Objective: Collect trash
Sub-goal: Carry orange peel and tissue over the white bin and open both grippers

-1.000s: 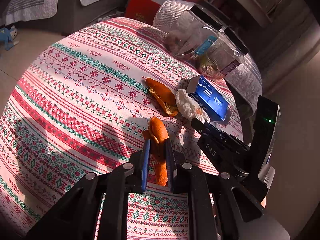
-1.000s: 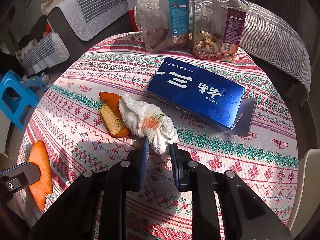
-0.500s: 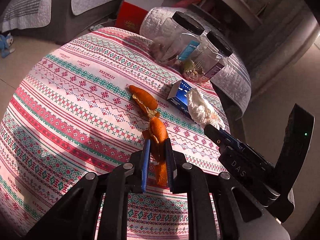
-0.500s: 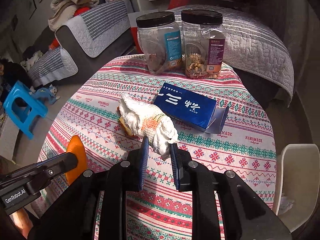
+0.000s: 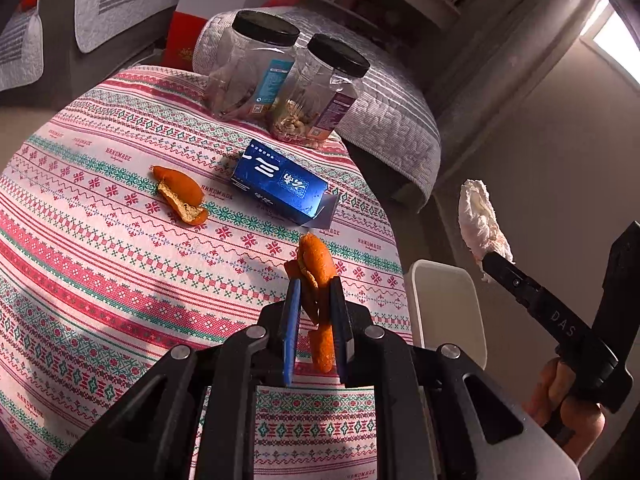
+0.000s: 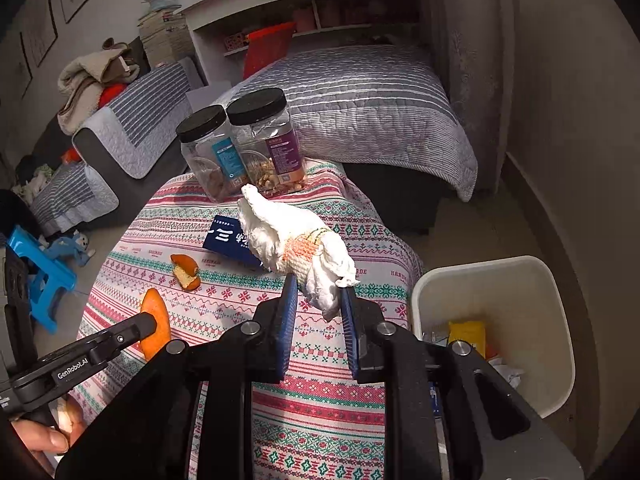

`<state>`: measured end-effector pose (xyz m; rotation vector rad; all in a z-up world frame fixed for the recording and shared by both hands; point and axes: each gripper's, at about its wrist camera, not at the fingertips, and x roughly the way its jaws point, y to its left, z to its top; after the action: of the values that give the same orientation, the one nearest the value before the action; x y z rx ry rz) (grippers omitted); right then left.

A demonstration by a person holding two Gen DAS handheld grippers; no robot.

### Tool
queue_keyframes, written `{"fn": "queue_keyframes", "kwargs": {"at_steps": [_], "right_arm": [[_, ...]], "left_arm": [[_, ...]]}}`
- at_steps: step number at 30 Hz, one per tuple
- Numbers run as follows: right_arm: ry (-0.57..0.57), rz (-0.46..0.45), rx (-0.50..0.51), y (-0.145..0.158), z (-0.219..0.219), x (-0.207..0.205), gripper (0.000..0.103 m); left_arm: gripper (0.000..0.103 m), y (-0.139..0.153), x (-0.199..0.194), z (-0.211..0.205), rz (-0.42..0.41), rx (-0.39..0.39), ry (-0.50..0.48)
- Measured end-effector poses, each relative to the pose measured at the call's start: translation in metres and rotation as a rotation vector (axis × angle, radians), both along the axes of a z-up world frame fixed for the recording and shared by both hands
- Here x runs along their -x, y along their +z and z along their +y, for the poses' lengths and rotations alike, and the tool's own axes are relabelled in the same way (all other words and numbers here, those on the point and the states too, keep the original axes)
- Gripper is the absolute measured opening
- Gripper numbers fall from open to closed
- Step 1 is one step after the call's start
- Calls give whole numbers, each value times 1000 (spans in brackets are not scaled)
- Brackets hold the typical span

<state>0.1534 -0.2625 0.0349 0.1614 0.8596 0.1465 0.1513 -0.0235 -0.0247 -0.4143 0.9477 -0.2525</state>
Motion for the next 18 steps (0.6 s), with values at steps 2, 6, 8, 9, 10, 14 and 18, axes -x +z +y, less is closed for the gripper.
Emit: {"fn": "queue_keyframes", "kwargs": {"at_steps": [2, 6, 8, 9, 10, 14, 18], "right_arm": [[-40, 9, -16, 1, -22, 3, 21], [-120, 15, -8, 3, -59, 14, 21], [-160, 30, -30, 3, -78, 17, 21], [-178, 39, -49, 3, -88, 18, 21], [-197, 49, -61, 3, -97, 19, 21], [-273, 81, -78, -3, -129, 24, 21], [-340, 137, -102, -15, -153, 27, 21]], "left_arm": [[15, 2, 1, -18, -10, 2, -29], [15, 3, 1, -57, -12, -2, -91], [15, 4, 3, -77, -23, 4, -116], [15, 4, 3, -88, -29, 15, -129], [15, 3, 3, -98, -31, 25, -140], [15, -8, 1, -148, -1, 46, -195], [15, -23, 2, -191, 21, 64, -249]]}}
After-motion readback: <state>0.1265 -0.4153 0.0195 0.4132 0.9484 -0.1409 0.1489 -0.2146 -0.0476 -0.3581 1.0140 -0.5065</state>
